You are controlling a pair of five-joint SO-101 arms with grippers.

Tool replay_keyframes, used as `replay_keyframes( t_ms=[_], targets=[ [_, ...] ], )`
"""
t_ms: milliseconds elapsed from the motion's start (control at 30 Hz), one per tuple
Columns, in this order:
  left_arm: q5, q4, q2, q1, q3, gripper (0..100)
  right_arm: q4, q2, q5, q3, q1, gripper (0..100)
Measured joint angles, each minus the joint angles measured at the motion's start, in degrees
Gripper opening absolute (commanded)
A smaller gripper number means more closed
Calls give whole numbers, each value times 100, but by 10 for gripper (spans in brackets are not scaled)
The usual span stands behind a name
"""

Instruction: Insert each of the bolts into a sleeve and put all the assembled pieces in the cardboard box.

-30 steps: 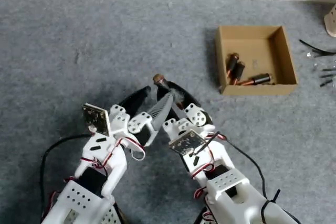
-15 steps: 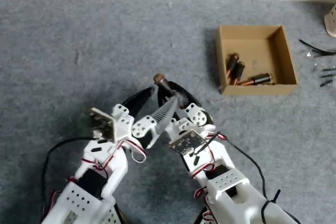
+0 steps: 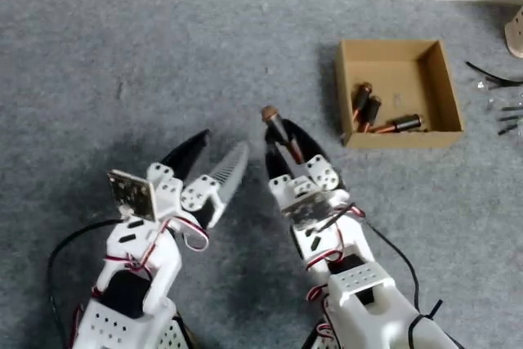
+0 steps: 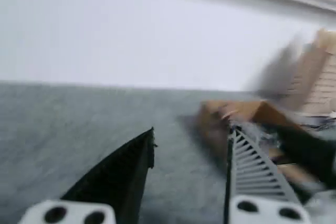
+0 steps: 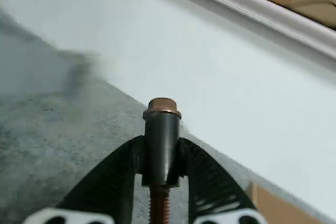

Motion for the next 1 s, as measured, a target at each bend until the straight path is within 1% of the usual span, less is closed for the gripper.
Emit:
replay_keyframes(
  t_ms=[133,200,367,433,533,600,667,700,800,867,900,1000],
  targets=[
    [0,0,-9,-765,141,220,0,0,-448,0,360,5],
    [0,0,-9,-879,167,220,0,0,-501,0,466,5],
    [-35,0,-9,-888,167,220,0,0,-519,0,501,5],
    [-299,158,-9,-967,167,220,0,0,-519,0,642,5],
    [-1064,352,-9,-1011,167,220,0,0,-519,0,985,5],
    [-1213,352,-9,-993,167,220,35,0,-519,0,1178,5],
    [-1284,360,-9,-1029,167,220,440,0,-519,-9,1292,5],
    [-1292,369,-9,-1020,167,220,809,0,-536,-158,1354,5],
    [-1301,369,-9,-1002,167,220,2418,9,-598,-941,1574,5],
    [-1301,369,-9,-1029,167,220,3429,9,-844,-1723,1723,5],
    [-1301,369,-9,-1029,167,220,3675,18,-1029,-2101,1811,5],
    [-1301,369,-9,-1029,167,220,3938,273,-1363,-3182,2013,5]
  ],
)
